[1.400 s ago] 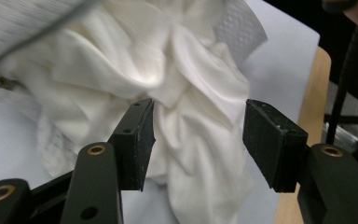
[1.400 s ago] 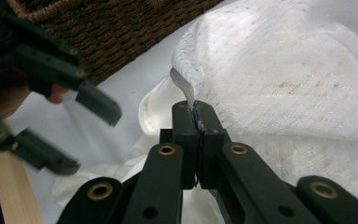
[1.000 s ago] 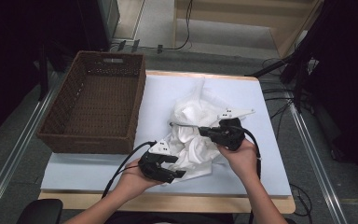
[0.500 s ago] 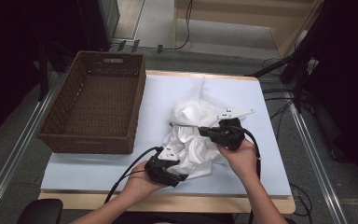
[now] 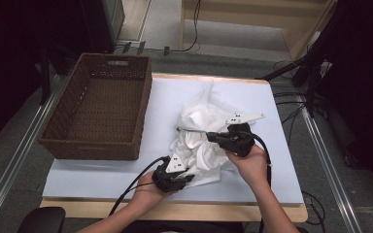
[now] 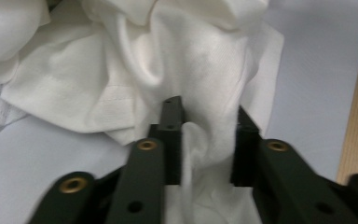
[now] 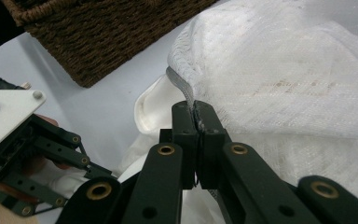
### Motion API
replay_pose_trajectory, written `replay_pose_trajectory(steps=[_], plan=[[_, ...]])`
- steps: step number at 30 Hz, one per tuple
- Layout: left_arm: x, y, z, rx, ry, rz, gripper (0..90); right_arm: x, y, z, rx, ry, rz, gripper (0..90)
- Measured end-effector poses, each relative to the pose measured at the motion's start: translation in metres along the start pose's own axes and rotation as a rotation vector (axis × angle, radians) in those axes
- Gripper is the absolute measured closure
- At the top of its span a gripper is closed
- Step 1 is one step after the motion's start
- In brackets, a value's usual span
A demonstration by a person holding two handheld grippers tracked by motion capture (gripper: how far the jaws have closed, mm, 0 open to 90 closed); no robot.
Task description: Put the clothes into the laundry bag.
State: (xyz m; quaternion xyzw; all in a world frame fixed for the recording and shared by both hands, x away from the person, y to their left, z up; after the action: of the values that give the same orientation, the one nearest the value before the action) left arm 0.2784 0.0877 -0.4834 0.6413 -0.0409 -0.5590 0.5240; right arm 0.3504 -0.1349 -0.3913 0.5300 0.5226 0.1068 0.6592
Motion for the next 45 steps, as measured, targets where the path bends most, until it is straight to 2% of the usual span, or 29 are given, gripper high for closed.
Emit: replay_pose_trajectory(steps=[1, 2, 4, 5, 6, 7, 10, 14, 16, 21, 24, 25, 26, 29, 30, 32, 36, 39, 45], plan=[[-0.001, 0.001, -0.002, 0.001, 0.000, -0.012, 79.5, 0.000, 0.000, 0.000, 0.000, 0.000, 0.000, 90.0], [0.000, 0.002, -0.003, -0.011, -0.019, -0.010, 83.3, 0.000, 0.000, 0.000, 0.001, 0.001, 0.000, 90.0], [0.000, 0.007, -0.007, -0.063, -0.060, -0.046, 86.2, 0.000, 0.000, 0.000, 0.001, 0.000, 0.001, 90.0], [-0.002, 0.012, -0.008, -0.089, -0.096, -0.049, 86.6, 0.000, 0.000, 0.000, 0.002, 0.000, 0.001, 90.0], [-0.006, 0.017, -0.007, -0.105, -0.122, -0.021, 86.8, 0.000, 0.000, 0.000, 0.004, 0.001, 0.002, 90.0], [-0.011, 0.024, -0.006, -0.101, -0.136, 0.008, 86.8, -0.001, 0.001, 0.001, 0.006, 0.003, 0.005, 90.0], [-0.027, 0.049, -0.003, -0.099, -0.158, 0.074, 86.9, -0.003, 0.002, -0.001, 0.012, 0.000, 0.015, 90.0], [-0.039, 0.078, -0.008, -0.082, -0.138, 0.138, 86.9, -0.005, 0.003, -0.002, 0.009, -0.005, 0.026, 90.0], [-0.041, 0.088, -0.011, -0.089, -0.137, 0.152, 86.9, -0.006, 0.004, -0.002, 0.011, -0.008, 0.030, 90.0], [-0.045, 0.108, -0.018, -0.082, -0.100, 0.193, 86.9, -0.009, 0.003, 0.000, 0.021, -0.007, 0.042, 90.0], [-0.035, 0.110, -0.022, -0.075, -0.060, 0.194, 86.9, -0.011, 0.004, 0.000, 0.030, -0.014, 0.051, 90.0], [-0.035, 0.110, -0.022, -0.075, -0.060, 0.194, 86.9, -0.011, 0.004, 0.000, 0.030, -0.014, 0.051, 90.0], [-0.024, 0.110, -0.024, -0.085, -0.047, 0.194, 86.9, -0.012, 0.004, -0.001, 0.022, -0.015, 0.050, 90.0], [-0.015, 0.109, -0.026, -0.082, -0.028, 0.183, 86.9, -0.014, 0.005, -0.002, 0.026, -0.014, 0.054, 90.0], [-0.003, 0.107, -0.029, -0.078, -0.002, 0.165, 86.9, -0.014, 0.005, -0.002, 0.030, -0.014, 0.055, 90.0], [0.006, 0.106, -0.033, -0.086, 0.011, 0.160, 86.8, -0.015, 0.005, -0.003, 0.023, -0.009, 0.057, 90.0], [0.012, 0.110, -0.040, -0.112, 0.030, 0.179, 86.8, -0.015, 0.005, -0.005, 0.015, -0.005, 0.048, 90.0], [0.006, 0.120, -0.041, -0.119, 0.040, 0.218, 86.9, -0.016, 0.005, -0.004, 0.021, -0.002, 0.053, 90.0], [0.022, 0.119, -0.041, -0.088, 0.064, 0.195, 86.8, -0.017, 0.003, -0.002, 0.025, 0.005, 0.046, 90.0]])
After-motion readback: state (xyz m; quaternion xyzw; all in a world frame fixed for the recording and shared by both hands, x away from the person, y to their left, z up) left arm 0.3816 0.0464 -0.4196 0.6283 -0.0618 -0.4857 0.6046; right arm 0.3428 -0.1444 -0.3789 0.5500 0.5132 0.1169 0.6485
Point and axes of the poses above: each handheld gripper's, and its own axes: x roughly forward along the jaws, y roughly out of its top, z roughly to its right, the point moved 1 cm from there along x, roughly forward along the jaws, and after that the axes turned 7 degrees about -x, right-handed, at the moved point
